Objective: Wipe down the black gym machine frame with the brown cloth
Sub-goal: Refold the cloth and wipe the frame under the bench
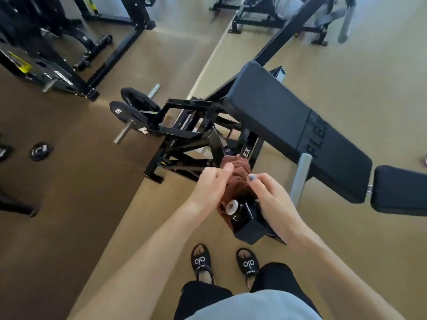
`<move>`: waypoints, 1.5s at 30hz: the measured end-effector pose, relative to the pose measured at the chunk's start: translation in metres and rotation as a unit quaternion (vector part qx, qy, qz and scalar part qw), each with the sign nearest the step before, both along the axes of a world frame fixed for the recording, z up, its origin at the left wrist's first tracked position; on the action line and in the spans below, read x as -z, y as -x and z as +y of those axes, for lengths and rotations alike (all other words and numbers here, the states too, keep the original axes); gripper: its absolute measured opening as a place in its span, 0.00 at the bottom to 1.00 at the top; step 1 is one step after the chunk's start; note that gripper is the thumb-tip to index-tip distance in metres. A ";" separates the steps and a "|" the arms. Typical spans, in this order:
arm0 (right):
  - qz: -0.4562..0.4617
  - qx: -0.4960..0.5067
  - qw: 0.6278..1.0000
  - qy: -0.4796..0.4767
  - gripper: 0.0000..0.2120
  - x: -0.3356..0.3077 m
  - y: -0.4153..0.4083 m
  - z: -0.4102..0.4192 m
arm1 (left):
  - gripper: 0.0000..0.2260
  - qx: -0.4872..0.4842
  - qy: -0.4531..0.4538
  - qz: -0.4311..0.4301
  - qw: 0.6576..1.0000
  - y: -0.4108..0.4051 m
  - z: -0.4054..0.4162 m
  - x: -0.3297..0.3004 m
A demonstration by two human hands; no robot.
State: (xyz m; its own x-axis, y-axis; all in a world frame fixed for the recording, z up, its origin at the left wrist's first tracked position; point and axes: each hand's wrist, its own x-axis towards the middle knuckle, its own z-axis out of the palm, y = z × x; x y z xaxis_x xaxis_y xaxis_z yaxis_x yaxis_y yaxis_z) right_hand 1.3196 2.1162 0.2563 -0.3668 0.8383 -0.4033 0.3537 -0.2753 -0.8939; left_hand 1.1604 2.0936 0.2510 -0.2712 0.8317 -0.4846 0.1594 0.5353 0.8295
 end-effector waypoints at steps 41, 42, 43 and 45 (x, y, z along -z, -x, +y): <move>-0.032 0.293 0.954 -0.062 0.12 0.012 0.029 -0.026 | 0.05 0.114 0.022 0.102 0.988 0.007 0.059 0.049; -0.033 0.295 0.953 -0.058 0.12 0.013 0.030 -0.026 | 0.04 0.129 0.037 0.093 0.987 0.004 0.052 0.044; -0.034 0.295 0.953 -0.058 0.12 0.013 0.030 -0.027 | 0.04 0.135 0.040 0.072 0.988 0.001 0.043 0.039; -0.038 0.294 0.953 -0.063 0.12 0.013 0.029 -0.026 | 0.04 0.131 0.025 0.032 0.991 -0.006 0.024 0.031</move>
